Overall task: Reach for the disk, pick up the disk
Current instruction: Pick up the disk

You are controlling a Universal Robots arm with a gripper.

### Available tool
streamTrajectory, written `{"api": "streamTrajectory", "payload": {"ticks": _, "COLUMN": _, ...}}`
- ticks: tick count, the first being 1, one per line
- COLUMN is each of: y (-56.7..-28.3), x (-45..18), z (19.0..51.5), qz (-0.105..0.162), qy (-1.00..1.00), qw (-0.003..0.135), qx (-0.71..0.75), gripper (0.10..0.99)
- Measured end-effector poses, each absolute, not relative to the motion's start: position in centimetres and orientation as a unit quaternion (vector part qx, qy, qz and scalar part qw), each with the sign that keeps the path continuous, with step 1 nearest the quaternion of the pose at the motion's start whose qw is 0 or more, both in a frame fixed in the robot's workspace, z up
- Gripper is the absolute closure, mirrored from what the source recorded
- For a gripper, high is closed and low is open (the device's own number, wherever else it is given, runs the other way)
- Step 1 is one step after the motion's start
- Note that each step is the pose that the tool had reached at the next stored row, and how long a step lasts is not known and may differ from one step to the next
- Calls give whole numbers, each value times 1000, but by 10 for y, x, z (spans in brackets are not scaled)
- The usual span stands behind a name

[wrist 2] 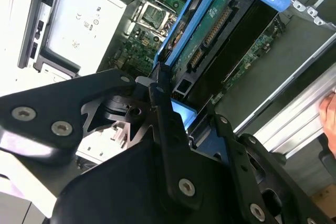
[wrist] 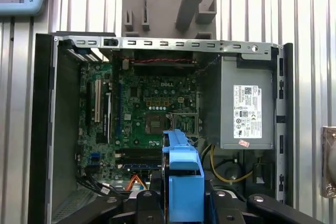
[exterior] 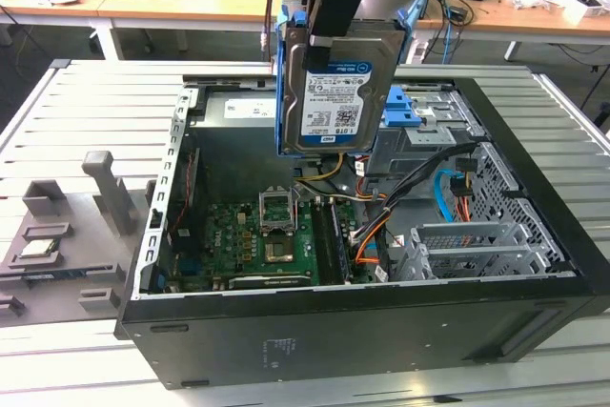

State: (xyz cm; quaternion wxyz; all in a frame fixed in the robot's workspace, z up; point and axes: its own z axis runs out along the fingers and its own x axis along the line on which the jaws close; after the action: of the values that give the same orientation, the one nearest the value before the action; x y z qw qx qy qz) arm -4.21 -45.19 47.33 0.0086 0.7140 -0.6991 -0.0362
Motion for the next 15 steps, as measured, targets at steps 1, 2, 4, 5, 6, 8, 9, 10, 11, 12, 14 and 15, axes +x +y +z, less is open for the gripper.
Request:
{"api": "streamTrajectory", "payload": {"ticks": 1, "y": -454, "x": -42, "z": 473, "qz": -36, "qy": -699, "qw": 9, "qx": 714, "gripper": 718}}
{"api": "streamTrajectory", "payload": {"ticks": 2, "y": -456, "x": -42, "z": 473, "qz": -36, "qy": -699, "qw": 9, "qx": 714, "gripper": 718}}
{"api": "streamTrajectory", "payload": {"ticks": 4, "y": -460, "x": -42, "z": 473, "qz": -36, "qy": -699, "qw": 9, "qx": 714, "gripper": 718}}
{"api": "streamTrajectory", "payload": {"ticks": 5, "y": -462, "x": -42, "z": 473, "qz": -36, "qy": -699, "qw": 9, "qx": 714, "gripper": 718}}
{"api": "streamTrajectory", "payload": {"ticks": 6, "y": -463, "x": -42, "z": 473, "qz": -36, "qy": -699, "qw": 9, "qx": 714, "gripper": 718}}
{"api": "streamTrajectory", "payload": {"ticks": 8, "y": -466, "x": -42, "z": 473, "qz": -36, "qy": -699, "qw": 9, "qx": 714, "gripper": 718}}
{"api": "streamTrajectory", "payload": {"ticks": 9, "y": -467, "x": -42, "z": 473, "qz": -36, "qy": -699, "qw": 9, "qx": 714, "gripper": 718}}
{"api": "streamTrajectory", "payload": {"ticks": 10, "y": -468, "x": -42, "z": 473, "qz": -36, "qy": -699, "qw": 9, "qx": 714, "gripper": 718}}
{"api": "streamTrajectory", "payload": {"ticks": 11, "y": -470, "x": -42, "z": 473, "qz": -36, "qy": -699, "qw": 9, "qx": 714, "gripper": 718}}
{"api": "streamTrajectory", "payload": {"ticks": 12, "y": -472, "x": -42, "z": 473, "qz": -36, "qy": -699, "qw": 9, "qx": 714, "gripper": 718}}
{"api": "streamTrajectory", "payload": {"ticks": 14, "y": -476, "x": -42, "z": 473, "qz": -36, "qy": -699, "qw": 9, "qx": 714, "gripper": 718}}
{"api": "streamTrajectory", "payload": {"ticks": 15, "y": -477, "x": -42, "z": 473, "qz": -36, "qy": -699, "qw": 9, "qx": 714, "gripper": 718}}
